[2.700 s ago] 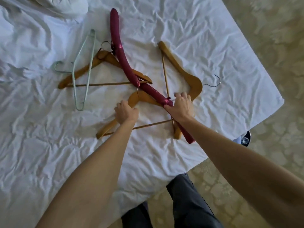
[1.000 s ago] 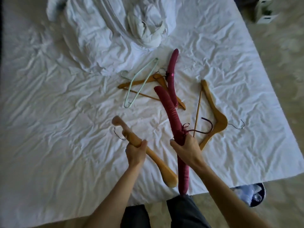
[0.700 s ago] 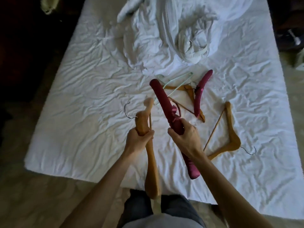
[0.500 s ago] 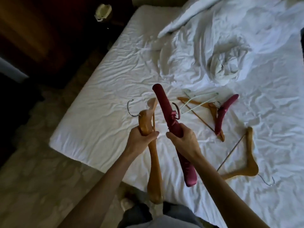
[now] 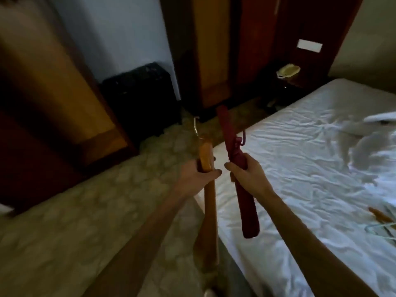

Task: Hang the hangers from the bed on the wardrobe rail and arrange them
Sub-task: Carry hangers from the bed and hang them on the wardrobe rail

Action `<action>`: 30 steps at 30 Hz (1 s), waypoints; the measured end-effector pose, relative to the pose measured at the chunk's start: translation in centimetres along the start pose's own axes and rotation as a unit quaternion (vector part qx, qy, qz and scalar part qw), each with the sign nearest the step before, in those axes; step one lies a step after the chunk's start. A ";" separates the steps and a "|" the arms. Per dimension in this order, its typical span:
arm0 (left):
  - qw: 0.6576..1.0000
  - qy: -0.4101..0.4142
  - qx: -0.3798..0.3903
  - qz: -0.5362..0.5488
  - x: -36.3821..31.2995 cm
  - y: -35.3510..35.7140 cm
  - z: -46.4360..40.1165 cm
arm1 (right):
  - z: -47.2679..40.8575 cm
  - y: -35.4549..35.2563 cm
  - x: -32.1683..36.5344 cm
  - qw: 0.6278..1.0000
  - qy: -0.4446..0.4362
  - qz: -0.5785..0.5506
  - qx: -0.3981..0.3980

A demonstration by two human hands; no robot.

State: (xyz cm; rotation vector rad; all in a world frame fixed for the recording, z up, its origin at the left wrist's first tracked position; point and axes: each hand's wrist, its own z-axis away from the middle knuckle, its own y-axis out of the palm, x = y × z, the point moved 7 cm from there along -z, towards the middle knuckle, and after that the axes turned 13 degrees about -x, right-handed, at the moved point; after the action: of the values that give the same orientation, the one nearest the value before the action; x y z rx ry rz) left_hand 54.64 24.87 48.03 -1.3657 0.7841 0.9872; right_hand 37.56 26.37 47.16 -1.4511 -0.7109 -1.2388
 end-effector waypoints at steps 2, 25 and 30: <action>0.999 0.000 -0.050 -0.003 1.9 -6.4 -0.5 | 0.4 5.6 2.8 0.999 -0.023 0.002 0.044; 0.929 -0.152 -0.337 -0.003 26.7 -53.3 -21.5 | -7.0 62.4 20.2 0.960 -0.073 0.031 0.269; 0.925 -0.121 -0.359 0.020 28.3 -63.0 -28.5 | -9.4 73.4 26.1 0.952 -0.095 0.021 0.291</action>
State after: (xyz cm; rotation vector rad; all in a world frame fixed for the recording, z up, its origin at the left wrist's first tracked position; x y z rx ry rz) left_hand 126.15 3.23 46.42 -1.7946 0.2547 1.5325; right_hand 108.47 -7.23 46.67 -1.0872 -1.0650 -0.7646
